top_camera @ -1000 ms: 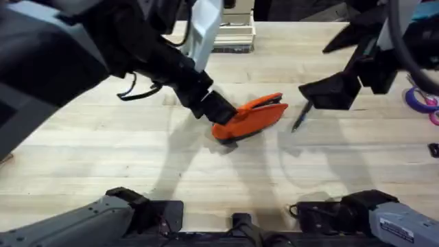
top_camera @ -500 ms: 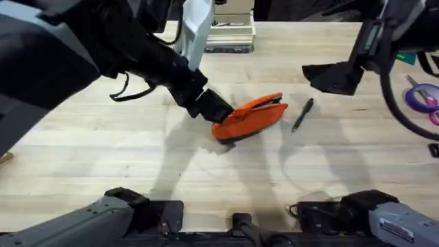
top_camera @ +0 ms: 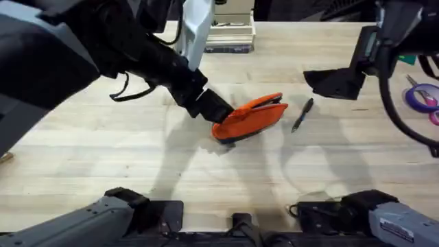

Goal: Unzip the bag, pick up the pens from the table one at a time and place them inside, then zip the bag closed.

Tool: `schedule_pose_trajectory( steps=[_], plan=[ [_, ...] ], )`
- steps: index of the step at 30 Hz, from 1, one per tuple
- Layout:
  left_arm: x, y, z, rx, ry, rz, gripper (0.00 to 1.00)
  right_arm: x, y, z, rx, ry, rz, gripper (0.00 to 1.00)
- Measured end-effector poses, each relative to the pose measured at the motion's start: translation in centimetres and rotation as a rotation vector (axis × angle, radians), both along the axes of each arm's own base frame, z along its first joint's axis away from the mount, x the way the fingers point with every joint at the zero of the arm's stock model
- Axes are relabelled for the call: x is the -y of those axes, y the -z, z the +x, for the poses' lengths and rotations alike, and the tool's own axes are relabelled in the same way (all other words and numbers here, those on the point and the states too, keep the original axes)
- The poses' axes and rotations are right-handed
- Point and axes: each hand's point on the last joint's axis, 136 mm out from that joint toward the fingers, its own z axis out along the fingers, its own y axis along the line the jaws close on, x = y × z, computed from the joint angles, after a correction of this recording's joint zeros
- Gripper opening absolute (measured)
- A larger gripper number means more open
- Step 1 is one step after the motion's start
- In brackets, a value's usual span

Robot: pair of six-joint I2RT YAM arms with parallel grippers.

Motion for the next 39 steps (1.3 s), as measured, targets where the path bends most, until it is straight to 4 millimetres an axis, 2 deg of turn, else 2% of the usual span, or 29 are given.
schedule_pose_trajectory(
  steps=[6,9,12,16,17,24,29,39],
  plan=[
    [0.0,0.0,0.0,0.000,0.000,0.000,0.993,0.1,0.4,-0.4,-0.019,-0.005,-0.008,0.977],
    [0.0,0.0,0.0,0.000,0.000,0.000,0.993,-0.1,0.8,-1.0,-0.047,-0.015,-0.015,0.668],
    [0.0,0.0,0.0,0.000,0.000,0.000,0.993,-0.5,1.2,-1.6,-0.068,-0.034,-0.021,0.489],
    [0.0,0.0,0.0,0.000,0.000,0.000,0.993,-0.9,1.9,-2.2,-0.109,-0.057,-0.031,0.102],
    [0.0,0.0,0.0,0.000,0.000,0.000,0.992,-1.0,2.2,-2.2,-0.123,-0.056,-0.032,0.054],
    [0.0,0.0,0.0,0.000,0.000,0.000,0.993,-1.2,5.0,-1.8,-0.242,-0.072,-0.063,0.033],
    [0.0,0.0,0.0,0.000,0.000,0.000,0.993,-1.9,6.9,-2.9,-0.320,-0.192,-0.090,0.033],
    [0.0,0.0,0.0,0.000,0.000,0.000,0.992,-3.9,10.2,-2.1,-0.434,-0.333,-0.043,0.032]
  ],
)
